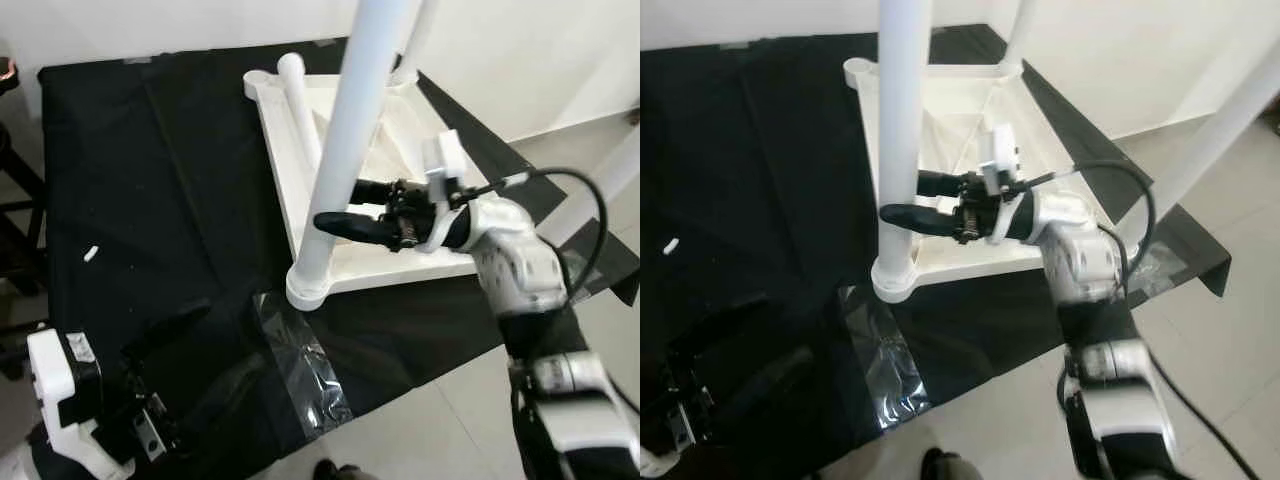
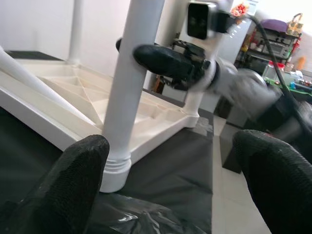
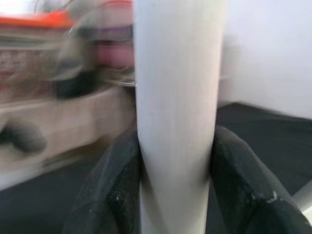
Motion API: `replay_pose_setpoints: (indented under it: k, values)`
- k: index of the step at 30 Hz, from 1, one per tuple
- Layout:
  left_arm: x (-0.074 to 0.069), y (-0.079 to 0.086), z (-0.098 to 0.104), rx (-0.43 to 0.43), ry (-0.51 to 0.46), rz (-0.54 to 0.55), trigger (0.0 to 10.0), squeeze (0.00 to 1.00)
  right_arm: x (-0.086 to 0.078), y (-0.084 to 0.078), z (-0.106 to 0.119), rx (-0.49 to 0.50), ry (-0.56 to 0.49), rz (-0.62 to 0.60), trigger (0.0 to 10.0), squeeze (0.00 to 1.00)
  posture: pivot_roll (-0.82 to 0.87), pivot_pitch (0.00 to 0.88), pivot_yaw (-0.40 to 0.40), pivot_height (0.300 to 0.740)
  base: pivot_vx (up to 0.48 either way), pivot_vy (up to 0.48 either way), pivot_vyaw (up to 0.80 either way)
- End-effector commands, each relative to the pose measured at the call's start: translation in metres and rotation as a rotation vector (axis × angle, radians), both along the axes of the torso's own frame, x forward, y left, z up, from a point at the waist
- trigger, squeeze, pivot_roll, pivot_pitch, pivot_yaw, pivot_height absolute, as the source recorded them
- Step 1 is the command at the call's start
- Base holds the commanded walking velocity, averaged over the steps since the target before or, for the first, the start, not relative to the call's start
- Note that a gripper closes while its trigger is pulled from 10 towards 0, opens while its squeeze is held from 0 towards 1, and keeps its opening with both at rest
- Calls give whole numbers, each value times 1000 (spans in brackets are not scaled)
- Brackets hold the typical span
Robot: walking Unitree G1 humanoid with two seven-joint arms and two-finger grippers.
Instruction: Building children table
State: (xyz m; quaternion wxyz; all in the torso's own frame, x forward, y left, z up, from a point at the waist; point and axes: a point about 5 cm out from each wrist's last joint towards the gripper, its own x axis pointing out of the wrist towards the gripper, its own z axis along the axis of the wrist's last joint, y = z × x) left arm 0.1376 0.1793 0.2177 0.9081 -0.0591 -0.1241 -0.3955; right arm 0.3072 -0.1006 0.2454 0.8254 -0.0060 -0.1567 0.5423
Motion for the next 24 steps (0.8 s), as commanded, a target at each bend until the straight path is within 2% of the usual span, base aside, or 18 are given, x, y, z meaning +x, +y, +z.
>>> replay_pose_setpoints:
  k: [1,2,3,4,6,7,11,12,13,14,15,16,19,20,21,24]
  values:
    - [0,0,-2,8,13,-21,10000,0,-4,4,-40,-112,135,-422,0,0,134,230,-116,740,0,0,0]
    - [2,0,-2,7,12,-27,10000,0,-11,2,-49,-122,158,-596,0,0,129,225,-113,740,0,0,0]
    - [3,-1,-2,6,11,-32,10000,0,-17,0,-55,-122,191,-696,0,0,131,222,-111,740,0,0,0]
    - [4,-2,-2,5,8,-37,10000,0,-19,1,-59,-114,219,-740,0,0,131,218,-109,740,0,0,0]
    - [5,-2,-2,4,7,-39,10000,0,-20,2,-61,-108,236,-765,0,0,131,218,-109,740,0,0,0]
    - [6,-3,-2,2,1,-42,10000,0,-17,9,-58,-86,248,-762,0,0,134,204,-104,740,0,0,0]
    - [7,-3,-1,2,-3,-42,10000,0,-14,11,-56,-75,249,-759,0,0,138,202,-107,740,0,0,0]
    - [8,-3,0,3,-9,-40,10000,0,-9,13,-50,-73,247,-767,7373,0,140,200,-113,740,0,0,0]
    - [8,-3,0,3,-9,-40,10000,0,-9,13,-50,-73,247,-767,7373,0,140,200,-113,740,0,0,0]
    - [8,-2,0,4,-11,-40,10000,0,-10,13,-48,-74,248,-785,10000,0,140,200,-113,740,0,0,0]
    - [8,-2,0,4,-11,-39,10000,0,-11,12,-45,-72,244,-801,10000,0,137,201,-112,740,0,0,0]
    - [8,-2,0,4,-11,-38,10000,0,-11,11,-43,-66,240,-799,10000,784,136,201,-112,740,0,0,0]
    - [8,-2,0,4,-10,-40,10000,0,-10,10,-39,-59,235,-812,10000,784,136,201,-112,740,0,0,0]
    - [8,-2,0,4,-9,-41,10000,0,-6,7,-32,-45,214,-808,10000,1000,134,204,-113,740,0,0,0]
    - [7,-3,-1,3,-6,-42,10000,0,4,2,-17,-10,169,-775,10000,1000,134,207,-114,740,0,0,0]
    - [7,-3,-1,3,-5,-42,10000,0,10,2,-5,18,132,-721,10000,1000,136,208,-116,740,0,0,0]
